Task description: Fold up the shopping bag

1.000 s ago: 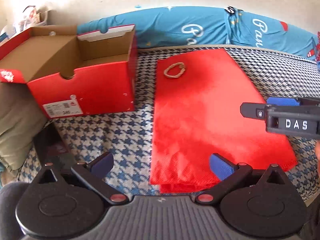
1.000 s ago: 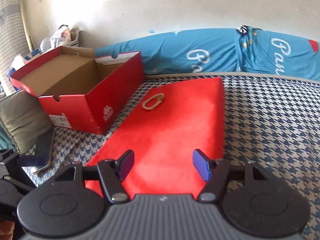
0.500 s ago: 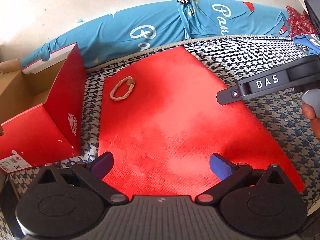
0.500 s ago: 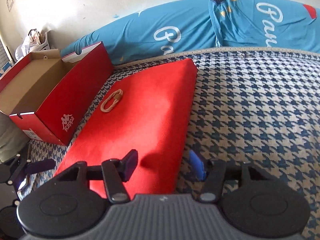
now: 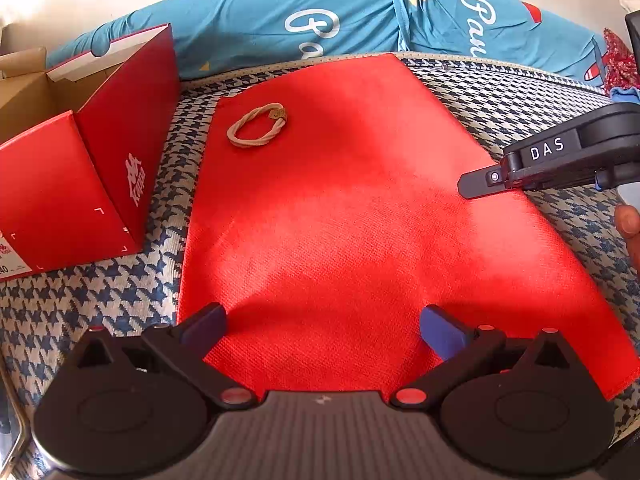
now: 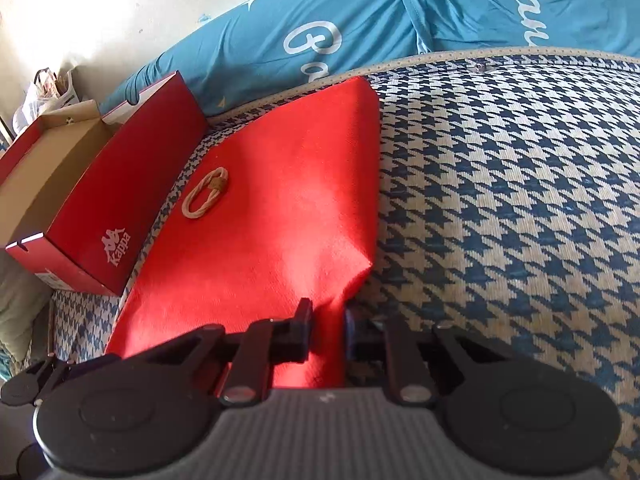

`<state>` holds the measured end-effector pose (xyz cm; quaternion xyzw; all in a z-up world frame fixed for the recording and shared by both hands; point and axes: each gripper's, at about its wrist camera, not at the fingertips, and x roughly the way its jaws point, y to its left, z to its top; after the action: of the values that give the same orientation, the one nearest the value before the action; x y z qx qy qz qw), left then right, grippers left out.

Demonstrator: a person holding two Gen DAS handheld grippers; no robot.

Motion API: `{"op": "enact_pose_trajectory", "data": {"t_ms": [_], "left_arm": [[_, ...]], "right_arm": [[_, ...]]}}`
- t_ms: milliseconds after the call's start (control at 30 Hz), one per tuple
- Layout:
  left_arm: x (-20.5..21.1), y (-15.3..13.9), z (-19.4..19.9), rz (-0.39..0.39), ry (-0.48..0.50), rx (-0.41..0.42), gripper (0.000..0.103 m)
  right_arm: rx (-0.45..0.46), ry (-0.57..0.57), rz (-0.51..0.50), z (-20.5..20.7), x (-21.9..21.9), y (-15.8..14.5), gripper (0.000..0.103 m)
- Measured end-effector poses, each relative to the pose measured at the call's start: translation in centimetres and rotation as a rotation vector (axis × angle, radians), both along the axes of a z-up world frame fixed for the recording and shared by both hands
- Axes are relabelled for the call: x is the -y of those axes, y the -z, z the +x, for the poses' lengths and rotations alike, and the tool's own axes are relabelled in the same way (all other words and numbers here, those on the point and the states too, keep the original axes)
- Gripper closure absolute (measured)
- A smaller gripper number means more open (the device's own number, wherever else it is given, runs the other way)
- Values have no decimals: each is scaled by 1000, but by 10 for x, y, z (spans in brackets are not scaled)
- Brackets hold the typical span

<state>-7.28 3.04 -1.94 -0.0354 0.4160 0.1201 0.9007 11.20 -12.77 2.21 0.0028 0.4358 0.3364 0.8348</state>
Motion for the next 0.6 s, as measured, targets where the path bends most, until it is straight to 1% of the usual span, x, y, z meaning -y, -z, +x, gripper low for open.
{"op": "enact_pose_trajectory", "data": {"t_ms": [267,367,600], "left_arm": [[1,1,2,10,-3,7,0],[0,2,4,5,-5,8,0],[9,-1,16,3,-1,3,0]], "right_arm": [[68,6,12,-8,-1,-10,100],[91,11,17,-10,-1,-14,100],[105,39,10,-6,8,-18,100]]}}
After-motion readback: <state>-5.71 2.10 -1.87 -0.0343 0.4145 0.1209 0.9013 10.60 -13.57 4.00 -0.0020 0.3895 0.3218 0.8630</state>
